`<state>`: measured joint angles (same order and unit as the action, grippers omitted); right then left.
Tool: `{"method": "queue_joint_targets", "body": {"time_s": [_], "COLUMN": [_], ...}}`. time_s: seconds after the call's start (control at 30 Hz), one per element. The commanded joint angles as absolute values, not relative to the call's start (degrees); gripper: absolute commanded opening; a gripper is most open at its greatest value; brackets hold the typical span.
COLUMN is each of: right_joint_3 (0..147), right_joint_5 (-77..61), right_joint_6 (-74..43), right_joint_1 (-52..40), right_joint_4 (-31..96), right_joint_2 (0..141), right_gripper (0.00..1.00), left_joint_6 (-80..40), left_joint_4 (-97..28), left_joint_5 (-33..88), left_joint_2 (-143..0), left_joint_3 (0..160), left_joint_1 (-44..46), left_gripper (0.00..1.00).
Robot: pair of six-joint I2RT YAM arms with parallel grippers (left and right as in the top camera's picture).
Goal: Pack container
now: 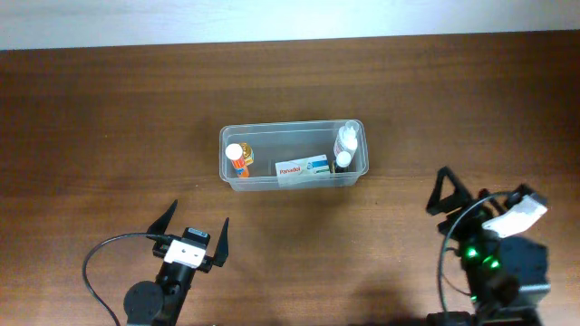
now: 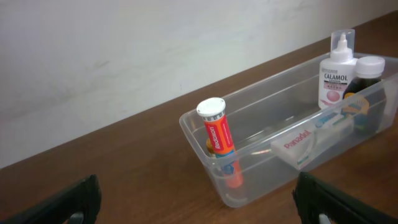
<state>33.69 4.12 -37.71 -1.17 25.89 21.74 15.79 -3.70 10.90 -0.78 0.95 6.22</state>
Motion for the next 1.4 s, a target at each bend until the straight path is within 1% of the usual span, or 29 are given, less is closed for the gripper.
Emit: {"method": "queue_joint_targets", "body": {"time_s": [0.0,0.2,0.4,0.57,0.87,1.37], "right_joint_3": [24.75,14.35,9.69,6.61,1.08,0.67], "right_joint_5": [1.26,1.26,2.35,6.07,5.82,4.08], "right_joint_6": [-36.86,-28.49,-19.27,-19.29,-19.94,-19.75], "right_joint_1": [-1.5,-1.52,-1.54,-1.56,-2.15,-2.72], "right_joint_4": [19.7,12.05,7.4,6.98,5.5,5.06], "right_joint_2": [15.59,8.8,5.48,2.81,0.19,0.19], "right_gripper": [0.98,0.98,0.98,0.98,0.98,0.98], "left_joint_6": [15.2,15.2,15.2,15.2,15.2,15.2], "left_joint_4": [-3.68,-3.68,-3.68,-3.68,-3.68,-3.68], "left_joint_5": [10.68,10.68,10.68,10.68,10.68,10.68], "left_joint_2": [-0.3,-0.3,-0.3,-0.3,-0.3,-0.3], "left_joint_3": [0.54,0.54,0.54,0.54,0.54,0.54], "left_joint_1": [5.85,5.85,5.85,5.85,5.85,5.85], "left_gripper": [0.99,0.99,0.99,0.99,0.99,0.99]}}
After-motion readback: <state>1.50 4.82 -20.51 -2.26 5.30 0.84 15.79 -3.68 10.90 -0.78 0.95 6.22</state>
